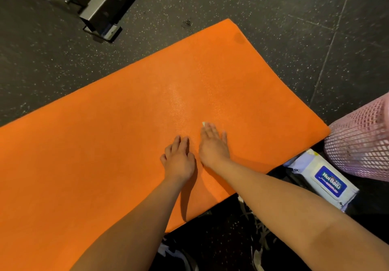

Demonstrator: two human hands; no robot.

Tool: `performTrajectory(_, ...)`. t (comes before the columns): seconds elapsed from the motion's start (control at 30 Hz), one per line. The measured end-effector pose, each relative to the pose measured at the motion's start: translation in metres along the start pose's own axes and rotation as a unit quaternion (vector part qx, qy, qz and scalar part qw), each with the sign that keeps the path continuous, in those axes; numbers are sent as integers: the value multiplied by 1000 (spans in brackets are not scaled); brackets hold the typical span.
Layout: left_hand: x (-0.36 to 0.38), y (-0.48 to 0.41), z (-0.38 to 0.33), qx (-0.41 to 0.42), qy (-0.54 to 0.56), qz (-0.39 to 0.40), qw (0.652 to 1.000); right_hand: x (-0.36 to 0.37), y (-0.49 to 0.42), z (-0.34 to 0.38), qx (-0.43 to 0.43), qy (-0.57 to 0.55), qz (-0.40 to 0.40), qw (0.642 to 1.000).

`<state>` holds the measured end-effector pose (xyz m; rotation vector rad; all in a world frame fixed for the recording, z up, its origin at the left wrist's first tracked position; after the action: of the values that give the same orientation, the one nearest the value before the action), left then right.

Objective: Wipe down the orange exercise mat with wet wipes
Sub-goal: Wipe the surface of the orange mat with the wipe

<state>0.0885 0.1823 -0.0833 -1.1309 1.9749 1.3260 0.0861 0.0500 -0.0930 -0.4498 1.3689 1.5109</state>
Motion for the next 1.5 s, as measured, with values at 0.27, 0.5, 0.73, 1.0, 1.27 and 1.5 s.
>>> performTrajectory(0.27,-8,-25,14,-48,-9,-31,998,-9,-30,-9,-72,61,-35,995)
performTrajectory(0.5,2,-21,18,-29,-18,-34,999,-7,-34,0,-17,0,-43,999)
performTrajectory(0.73,2,-20,20,-23,8,-33,999,7,-23,27,-183,62,17,981)
performTrajectory(1.0,-2,-21,12,-62,31,-50,996,-11,-31,2,28,-9,-48,998)
performTrajectory(1.27,-26,-52,12,-99,7,-54,994,-9,-51,22,-137,32,-23,990)
performTrajectory(1.5,-17,-60,22,-44,-22,-62,997,-25,-77,11,-16,-12,-68,997)
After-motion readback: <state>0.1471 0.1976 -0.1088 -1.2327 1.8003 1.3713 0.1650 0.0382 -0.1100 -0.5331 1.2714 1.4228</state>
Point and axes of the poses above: each hand's wrist, its own y-axis away from the middle knuckle, its own x-axis out of the palm, z = x × y, the point moved 6 cm from there along -y, towards the middle knuckle, and after that the axes turned 1 degree about x, right-handed, at the moved point
